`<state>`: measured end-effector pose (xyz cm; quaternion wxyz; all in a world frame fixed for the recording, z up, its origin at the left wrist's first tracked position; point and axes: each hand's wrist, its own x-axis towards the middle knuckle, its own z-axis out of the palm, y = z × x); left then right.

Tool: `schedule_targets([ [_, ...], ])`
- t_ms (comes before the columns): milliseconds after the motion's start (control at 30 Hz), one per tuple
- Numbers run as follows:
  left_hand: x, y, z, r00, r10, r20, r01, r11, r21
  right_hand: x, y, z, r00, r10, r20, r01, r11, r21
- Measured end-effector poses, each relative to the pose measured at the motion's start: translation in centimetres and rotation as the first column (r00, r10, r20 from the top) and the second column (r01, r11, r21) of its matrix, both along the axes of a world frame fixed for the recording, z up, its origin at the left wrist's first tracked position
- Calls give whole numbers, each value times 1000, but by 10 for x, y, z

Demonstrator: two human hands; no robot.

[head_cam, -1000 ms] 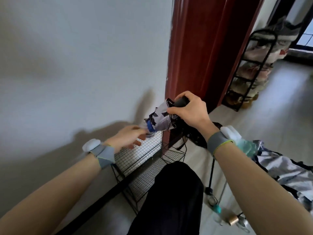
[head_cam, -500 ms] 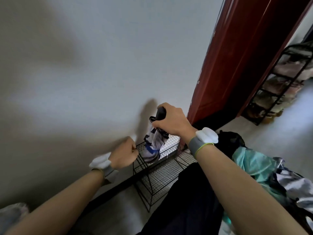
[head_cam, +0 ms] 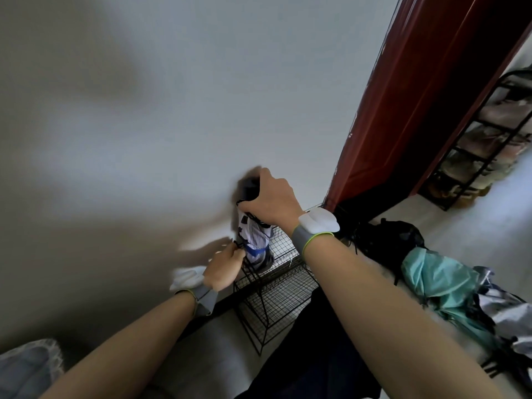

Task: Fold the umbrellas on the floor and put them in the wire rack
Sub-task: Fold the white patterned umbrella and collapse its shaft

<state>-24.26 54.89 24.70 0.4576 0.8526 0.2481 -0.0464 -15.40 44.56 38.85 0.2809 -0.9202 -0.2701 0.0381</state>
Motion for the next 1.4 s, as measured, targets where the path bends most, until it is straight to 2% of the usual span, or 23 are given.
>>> schedule_targets([
  [100,1,-4,2,1000,6,-9,-7,1000,-6,1,9,2,998,-63,19,65,994,-87],
  [200,1,-3,4,1000,16,-22,-16,1000,4,4,14,7,999,-43,9,44,989,-139],
  [500,-3,0,5,999,-5,-51,7,999,43,11,12,1,998,-32,-52,27,996,-84],
  [733,0,-5,-1,998,40,-56,-34,994,108,7,3,-6,992,-87,-89,92,995,48],
  [1000,-1,-6,9,996,13,-91,3,986,167,12,-3,1,991,-63,-118,63,998,-4],
  [1167,3,-1,15,981,-94,-173,135,961,244,9,-9,9,999,-49,-2,48,990,-135],
  [1300,7,-5,26,959,-127,-252,216,906,364,6,-8,17,977,-22,212,102,921,-375],
  [1400,8,-7,33,936,-152,-317,284,859,426,6,-10,21,968,5,252,102,907,-409],
])
